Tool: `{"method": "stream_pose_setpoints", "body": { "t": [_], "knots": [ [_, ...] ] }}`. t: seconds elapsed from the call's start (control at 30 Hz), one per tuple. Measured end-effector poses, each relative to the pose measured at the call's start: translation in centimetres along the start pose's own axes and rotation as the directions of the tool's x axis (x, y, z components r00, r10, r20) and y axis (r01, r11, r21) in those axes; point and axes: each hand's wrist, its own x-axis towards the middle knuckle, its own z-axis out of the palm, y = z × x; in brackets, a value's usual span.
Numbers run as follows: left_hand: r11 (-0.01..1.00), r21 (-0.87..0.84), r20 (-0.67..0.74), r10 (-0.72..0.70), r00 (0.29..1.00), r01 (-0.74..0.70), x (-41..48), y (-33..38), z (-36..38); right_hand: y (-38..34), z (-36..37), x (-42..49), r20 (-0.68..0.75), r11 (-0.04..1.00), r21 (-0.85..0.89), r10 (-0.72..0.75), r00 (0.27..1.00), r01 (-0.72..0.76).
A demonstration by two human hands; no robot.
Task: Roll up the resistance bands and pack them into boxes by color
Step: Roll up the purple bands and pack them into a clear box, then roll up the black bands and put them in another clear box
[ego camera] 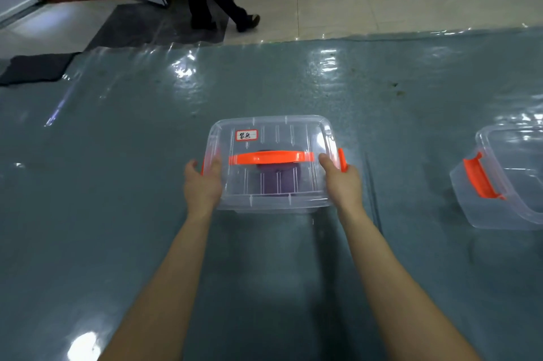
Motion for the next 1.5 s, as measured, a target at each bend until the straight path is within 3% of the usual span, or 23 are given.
{"method": "stream_pose_setpoints", "body": {
  "t": [0.07,0.2,0.43,0.6,0.8,0.9,1.03,1.13,1.23,1.37,1.5],
  "knots": [
    [0.996,-0.054,-0.008,-0.075,0.997,0.074,0.3,-0.2,0.2,0.2,-0.1,0.1,-0.001,1.0,0.028,-0.011,1.0,0.011],
    [0.995,-0.087,-0.029,0.054,0.998,-0.056,0.5,0.7,0.4,-0.4,-0.1,-0.7,-0.08,0.988,-0.088,-0.134,0.988,0.127],
    [0.986,0.087,-0.235,0.162,0.959,-0.145,-1.1,1.2,0.4,-1.1,0.1,-2.7,-0.156,0.862,-0.298,-0.467,0.87,0.41],
    [0.964,0.144,-0.282,0.256,0.925,-0.222,-2.1,1.8,0.3,-1.5,0.3,-2.8,-0.137,0.787,-0.405,-0.555,0.821,0.464],
    [0.934,0.256,-0.298,0.321,0.899,-0.249,-2.4,1.9,0.4,-2.0,0.4,-3.2,-0.13,0.789,-0.421,-0.54,0.831,0.447],
    [0.912,0.334,-0.251,0.329,0.91,-0.237,-2.5,2.2,0.2,-2.4,0.3,-3.5,-0.087,0.768,-0.463,-0.536,0.84,0.443],
    [0.808,0.49,0.018,0.366,0.931,-0.327,-4.2,2.4,-1.7,-2.5,-2.3,-4.3,0.134,0.655,-0.571,-0.521,0.843,0.495],
    [0.609,0.612,0.081,0.586,0.806,-0.505,-8.3,0.8,-3.5,0.2,-6.4,-7.0,0.201,0.542,-0.632,-0.576,0.792,0.554],
    [0.386,0.612,0.221,0.754,0.618,-0.69,-13.6,-2.2,-3.0,4.4,-10.3,-9.9,0.25,0.434,-0.748,-0.515,0.82,0.502],
    [0.183,0.533,0.611,0.593,0.525,-0.826,-19.2,-4.9,0.9,8.6,-14.6,-13.8,0.279,0.308,-0.865,-0.357,0.891,0.395],
    [0.052,0.389,0.775,0.521,0.357,-0.92,-23.5,-5.0,5.7,10.8,-19.7,-17.2,0.229,0.242,-0.914,-0.353,0.907,0.325]
  ]
}}
